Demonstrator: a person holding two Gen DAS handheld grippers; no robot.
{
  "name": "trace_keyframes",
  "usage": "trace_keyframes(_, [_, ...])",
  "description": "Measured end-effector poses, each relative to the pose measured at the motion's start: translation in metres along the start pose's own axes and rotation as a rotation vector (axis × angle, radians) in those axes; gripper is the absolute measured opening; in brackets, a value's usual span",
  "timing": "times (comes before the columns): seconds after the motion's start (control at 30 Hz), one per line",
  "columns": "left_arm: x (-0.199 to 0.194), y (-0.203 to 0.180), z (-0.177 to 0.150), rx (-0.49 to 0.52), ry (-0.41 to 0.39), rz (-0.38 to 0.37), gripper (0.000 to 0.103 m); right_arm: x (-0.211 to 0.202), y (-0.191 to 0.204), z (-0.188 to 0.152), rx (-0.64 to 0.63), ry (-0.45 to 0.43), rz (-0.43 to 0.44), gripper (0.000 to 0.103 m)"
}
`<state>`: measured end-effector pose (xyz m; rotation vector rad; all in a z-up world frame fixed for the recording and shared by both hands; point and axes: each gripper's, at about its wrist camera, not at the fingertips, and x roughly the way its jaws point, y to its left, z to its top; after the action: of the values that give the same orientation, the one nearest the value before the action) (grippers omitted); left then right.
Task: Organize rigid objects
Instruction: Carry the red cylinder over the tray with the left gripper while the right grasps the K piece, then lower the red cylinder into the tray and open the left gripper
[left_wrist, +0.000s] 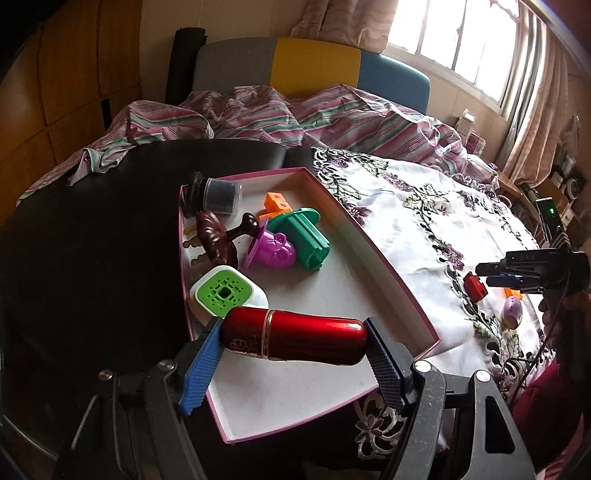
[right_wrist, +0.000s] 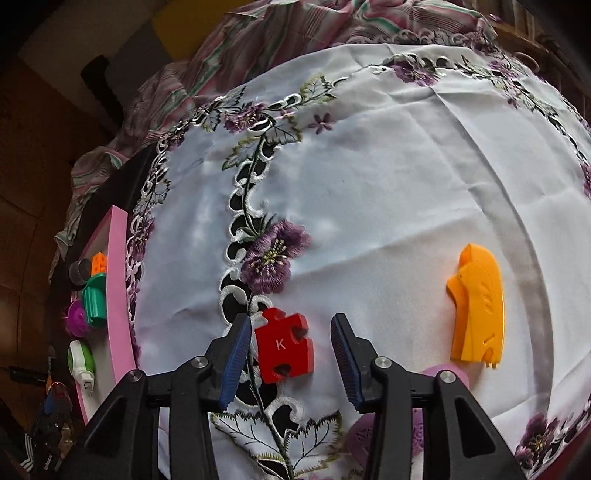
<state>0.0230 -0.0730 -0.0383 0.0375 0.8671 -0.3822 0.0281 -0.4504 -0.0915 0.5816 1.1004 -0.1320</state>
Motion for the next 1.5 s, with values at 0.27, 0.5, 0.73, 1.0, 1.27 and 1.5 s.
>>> trace_keyframes(0.27, [-0.002,-0.001,0.000,0.001,-0.002,-0.002,0.075,0.005,0.017,-0.007,-0.089,0.016,-0.026,0.045])
trace_keyframes(0.5, [-0.001,-0.001,0.000,0.003,0.000,0.008,0.075,0.020,0.034,-0.016,-0.219,0.055,-0.140,0.032])
trace_keyframes(0.73, [-0.003,-0.001,0.001,0.008,-0.010,0.033,0.075,0.025,0.037,-0.019,-0.267,0.046,-0.219,0.033])
trace_keyframes(1.0, [-0.010,0.004,0.001,0.006,-0.029,0.053,0.075,0.023,0.039,-0.021,-0.276,0.034,-0.221,0.033])
trace_keyframes(1.27, [-0.013,0.022,-0.003,-0.038,-0.022,0.066,0.075,0.024,0.043,-0.022,-0.307,0.027,-0.243,0.033])
trace_keyframes(1.5, [-0.012,0.041,-0.009,-0.103,0.007,0.060,0.075,0.025,0.045,-0.021,-0.320,0.025,-0.251,0.032])
